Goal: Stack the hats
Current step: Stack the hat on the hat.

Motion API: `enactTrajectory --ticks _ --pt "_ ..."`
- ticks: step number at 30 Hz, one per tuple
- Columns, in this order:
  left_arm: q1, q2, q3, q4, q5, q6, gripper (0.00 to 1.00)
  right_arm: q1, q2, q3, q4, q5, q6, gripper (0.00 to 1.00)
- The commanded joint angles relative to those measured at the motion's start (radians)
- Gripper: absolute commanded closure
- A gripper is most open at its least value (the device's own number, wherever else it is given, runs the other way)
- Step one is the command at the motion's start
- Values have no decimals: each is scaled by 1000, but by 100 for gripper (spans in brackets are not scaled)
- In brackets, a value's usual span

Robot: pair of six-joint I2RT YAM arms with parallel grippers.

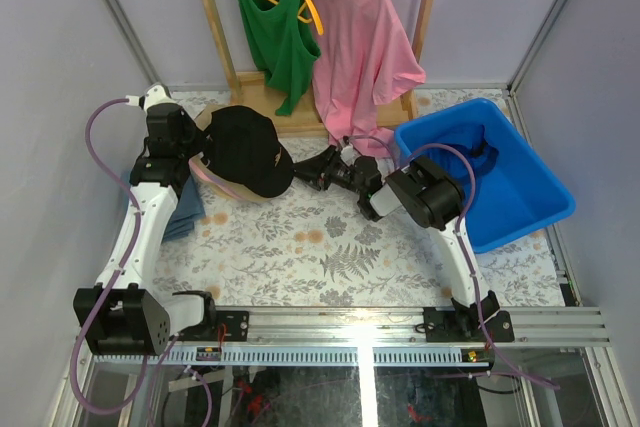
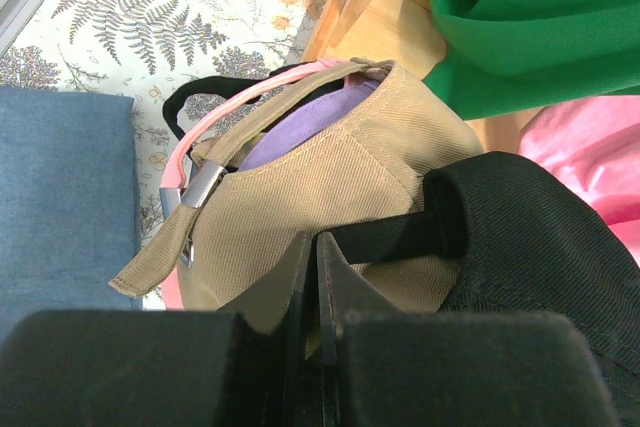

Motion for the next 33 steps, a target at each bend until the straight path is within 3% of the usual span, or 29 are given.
enactTrajectory --ticks 1,10,18,33 --pt "0 9 -14 -30 -7 -3 100 19 11 60 21 8 -7 54" --pt "0 5 -16 -27 6 -9 100 28 6 53 40 10 -1 71" --pt "1 -24 -7 -18 -19 -24 100 28 -29 24 72 10 6 100" --pt "1 -81 34 8 -143 -37 100 22 -117 -24 105 -2 7 100"
